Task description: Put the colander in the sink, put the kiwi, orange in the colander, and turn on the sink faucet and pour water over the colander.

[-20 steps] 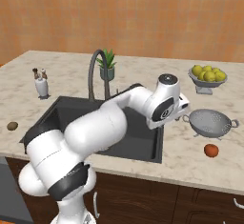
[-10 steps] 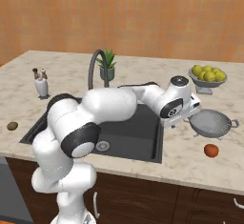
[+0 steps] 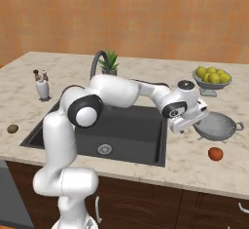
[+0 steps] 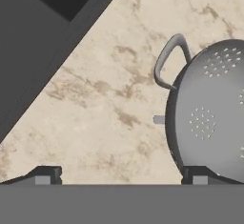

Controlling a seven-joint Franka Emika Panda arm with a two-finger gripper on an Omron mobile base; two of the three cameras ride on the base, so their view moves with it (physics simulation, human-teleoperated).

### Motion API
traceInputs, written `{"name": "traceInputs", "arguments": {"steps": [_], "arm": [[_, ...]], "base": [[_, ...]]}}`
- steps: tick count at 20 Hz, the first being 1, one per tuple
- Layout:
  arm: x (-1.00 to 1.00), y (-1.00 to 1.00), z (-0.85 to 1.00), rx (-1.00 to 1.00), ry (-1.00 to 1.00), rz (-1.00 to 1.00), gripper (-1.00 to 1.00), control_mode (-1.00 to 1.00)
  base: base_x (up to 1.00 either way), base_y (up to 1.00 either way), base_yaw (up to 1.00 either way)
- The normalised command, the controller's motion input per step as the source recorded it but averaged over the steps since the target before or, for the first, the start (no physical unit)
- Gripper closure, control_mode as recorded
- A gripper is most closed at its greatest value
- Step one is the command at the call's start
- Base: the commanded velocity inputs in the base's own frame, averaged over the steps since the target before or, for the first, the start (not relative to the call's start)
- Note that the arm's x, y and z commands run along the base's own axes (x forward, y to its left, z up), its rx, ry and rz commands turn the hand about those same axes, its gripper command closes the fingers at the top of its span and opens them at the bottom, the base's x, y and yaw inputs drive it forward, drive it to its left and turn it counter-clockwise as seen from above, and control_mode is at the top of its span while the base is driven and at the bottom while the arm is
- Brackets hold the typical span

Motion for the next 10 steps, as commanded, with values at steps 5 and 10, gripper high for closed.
{"name": "traceInputs", "arguments": {"steps": [5, 10], "arm": [[0.19, -0.36, -0.26, -0.01, 0.03, 0.00, -1.00, -1.00], [0.27, -0.09, -0.38, -0.07, 0.04, 0.00, -1.00, -1.00]], "base": [[0.00, 0.00, 0.00], [0.00, 0.00, 0.00]]}}
